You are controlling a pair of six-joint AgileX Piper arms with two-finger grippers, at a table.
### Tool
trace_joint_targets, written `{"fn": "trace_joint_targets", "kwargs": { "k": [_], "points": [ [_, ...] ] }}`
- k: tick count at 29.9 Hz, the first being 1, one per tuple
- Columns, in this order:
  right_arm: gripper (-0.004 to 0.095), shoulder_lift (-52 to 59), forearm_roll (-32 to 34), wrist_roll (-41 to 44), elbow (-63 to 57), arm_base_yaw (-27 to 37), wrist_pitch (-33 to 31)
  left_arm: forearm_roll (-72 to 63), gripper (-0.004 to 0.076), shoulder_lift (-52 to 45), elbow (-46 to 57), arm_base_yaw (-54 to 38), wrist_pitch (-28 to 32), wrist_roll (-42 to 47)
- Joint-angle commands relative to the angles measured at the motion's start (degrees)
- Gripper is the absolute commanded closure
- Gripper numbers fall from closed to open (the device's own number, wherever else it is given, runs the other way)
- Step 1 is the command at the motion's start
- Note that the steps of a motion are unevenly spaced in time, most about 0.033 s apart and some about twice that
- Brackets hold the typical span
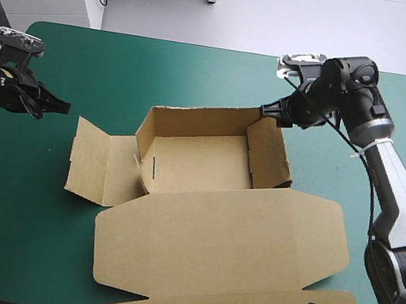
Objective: Fold the box
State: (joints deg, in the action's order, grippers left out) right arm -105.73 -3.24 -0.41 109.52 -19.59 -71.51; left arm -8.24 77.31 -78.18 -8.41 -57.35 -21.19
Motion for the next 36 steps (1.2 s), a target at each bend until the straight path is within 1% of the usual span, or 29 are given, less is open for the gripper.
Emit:
{"fn": "trace_joint_targets", "kwargs": {
  "k": [1, 9, 13, 14, 15, 16, 18, 19, 20, 24, 28, 29, 32, 36],
  "points": [
    [0.0467, 1.5, 0.0, -3.2, -1.3, 0.0, 0.1, -0.9, 0.0731, -1.8, -1.4, -0.2, 2.3, 0.6],
    [0.0468, -5.0, -2.5, -4.5, -1.3, 0.0, 0.0, -0.9, 0.0731, -1.8, -1.4, -0.1, 2.0, 0.7],
    [0.0469, -7.2, -2.7, -5.2, -1.3, 0.0, 0.0, -0.9, 0.0731, -1.8, -1.4, -0.1, 2.0, 0.7],
    [0.0490, -7.6, -2.7, -5.5, -1.3, 0.0, 0.0, -0.9, 0.0731, -1.8, -1.4, -0.1, 2.0, 0.8],
    [0.0525, -8.0, -2.7, -5.5, -1.3, 0.0, 0.0, -0.9, 0.0731, -1.8, -1.4, -0.1, 2.0, 0.8],
    [0.0595, -8.3, -2.8, -5.5, -1.3, 0.0, 0.0, -0.9, 0.0731, -1.8, -1.4, -0.1, 2.0, 1.3],
    [0.0772, -8.6, -2.9, -5.5, -1.3, 0.0, 0.0, -0.9, 0.0731, -1.8, -1.4, -0.1, 2.2, 3.1],
    [0.0881, -8.6, -2.9, -5.5, -1.3, 0.0, 0.0, -0.9, 0.0731, -1.8, -1.4, -0.1, 2.3, 3.8],
    [0.0921, -8.6, -2.9, -4.8, -1.3, 0.0, 0.1, -0.9, 0.0731, -1.8, -1.4, -0.1, 2.3, 3.8],
    [0.0927, -8.5, -2.9, -3.3, -1.3, 0.0, 0.3, -0.9, 0.0731, -1.8, -1.4, -0.1, 2.6, 4.5],
    [0.0927, -6.4, -2.9, -1.8, -1.2, 0.3, 2.2, 0.8, 0.0731, -1.8, -1.4, -1.5, 9.3, 13.7],
    [0.0927, -5.3, -3.1, -1.8, -1.2, 0.5, 2.5, -0.4, 0.0731, -1.8, -1.4, -2.6, 10.4, 14.4],
    [0.0927, -1.9, -3.8, -1.8, -1.2, 2.5, 3.8, -4.7, 0.0731, -1.7, -1.4, -6.6, 10.6, 13.9],
    [0.0927, 3.2, -6.1, -2.7, -1.2, 6.3, 4.1, -9.3, 0.0731, -1.3, -1.4, -11.5, 9.9, 9.9]
  ]
}}
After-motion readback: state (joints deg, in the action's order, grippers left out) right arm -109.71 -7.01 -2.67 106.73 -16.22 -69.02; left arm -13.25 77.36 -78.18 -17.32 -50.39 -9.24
